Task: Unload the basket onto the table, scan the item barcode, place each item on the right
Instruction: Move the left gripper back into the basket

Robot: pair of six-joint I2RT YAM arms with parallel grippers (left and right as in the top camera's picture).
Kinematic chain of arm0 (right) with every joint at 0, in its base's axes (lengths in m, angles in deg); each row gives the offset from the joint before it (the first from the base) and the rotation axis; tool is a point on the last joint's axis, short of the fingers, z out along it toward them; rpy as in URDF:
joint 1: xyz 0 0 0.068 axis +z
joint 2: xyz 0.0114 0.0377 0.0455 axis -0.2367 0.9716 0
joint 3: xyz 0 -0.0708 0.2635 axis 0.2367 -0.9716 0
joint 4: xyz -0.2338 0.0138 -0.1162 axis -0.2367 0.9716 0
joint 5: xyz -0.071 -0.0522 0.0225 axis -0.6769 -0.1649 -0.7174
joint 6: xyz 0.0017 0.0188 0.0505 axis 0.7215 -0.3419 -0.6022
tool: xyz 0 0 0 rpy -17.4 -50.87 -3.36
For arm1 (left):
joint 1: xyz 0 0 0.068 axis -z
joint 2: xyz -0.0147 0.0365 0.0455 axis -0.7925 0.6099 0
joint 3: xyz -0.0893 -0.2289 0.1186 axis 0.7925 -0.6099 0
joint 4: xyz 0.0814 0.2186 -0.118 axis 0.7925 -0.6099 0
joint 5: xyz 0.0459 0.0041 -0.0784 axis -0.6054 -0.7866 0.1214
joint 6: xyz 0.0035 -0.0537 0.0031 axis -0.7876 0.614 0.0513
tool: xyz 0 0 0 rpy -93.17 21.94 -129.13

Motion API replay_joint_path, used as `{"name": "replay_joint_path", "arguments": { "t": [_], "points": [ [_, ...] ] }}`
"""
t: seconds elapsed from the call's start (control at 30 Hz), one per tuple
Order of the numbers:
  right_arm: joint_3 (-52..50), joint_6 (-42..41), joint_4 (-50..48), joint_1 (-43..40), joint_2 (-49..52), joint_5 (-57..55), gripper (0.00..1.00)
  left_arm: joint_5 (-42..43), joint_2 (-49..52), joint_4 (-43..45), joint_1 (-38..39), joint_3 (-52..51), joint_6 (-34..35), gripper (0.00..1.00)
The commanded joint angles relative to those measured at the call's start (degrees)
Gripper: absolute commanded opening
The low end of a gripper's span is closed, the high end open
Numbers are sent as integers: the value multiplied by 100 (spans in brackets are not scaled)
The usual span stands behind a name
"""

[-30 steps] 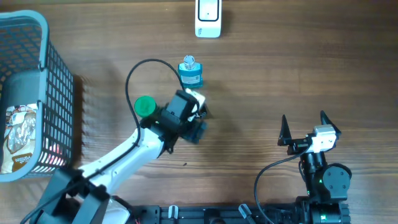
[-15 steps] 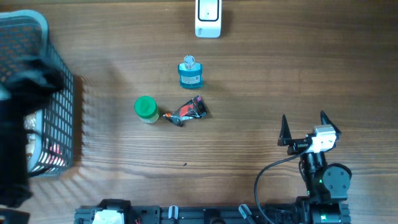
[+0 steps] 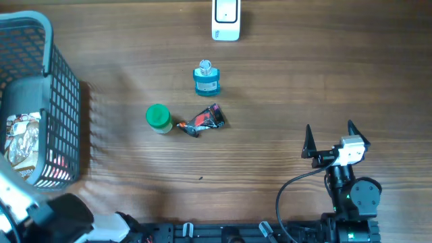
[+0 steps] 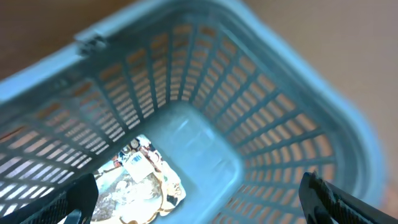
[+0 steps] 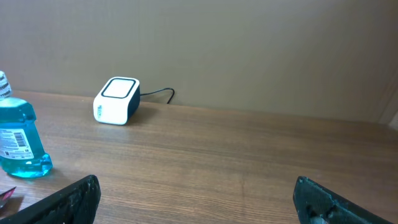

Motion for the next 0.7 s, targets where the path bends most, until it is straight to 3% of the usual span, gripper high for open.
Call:
{"name": "replay_joint_path", "arguments": {
  "t": [0.0,0.3,0.5,0.67],
  "points": [
    [-4,46,-15,9,-31,-52,100,184,391,-94,61,-330,-1211,100],
    [-4,44,-15,9,-31,-52,100,-415,737,1331,57,-3084,-2809,100],
    [-4,44,-15,7,-31,-52,100,-992,767,2153,57,-3777,-3283,100],
    [-4,44,-15,9,-31,-52,100,-1521,1005,2299,57,-3779,-3661,100]
  ]
}}
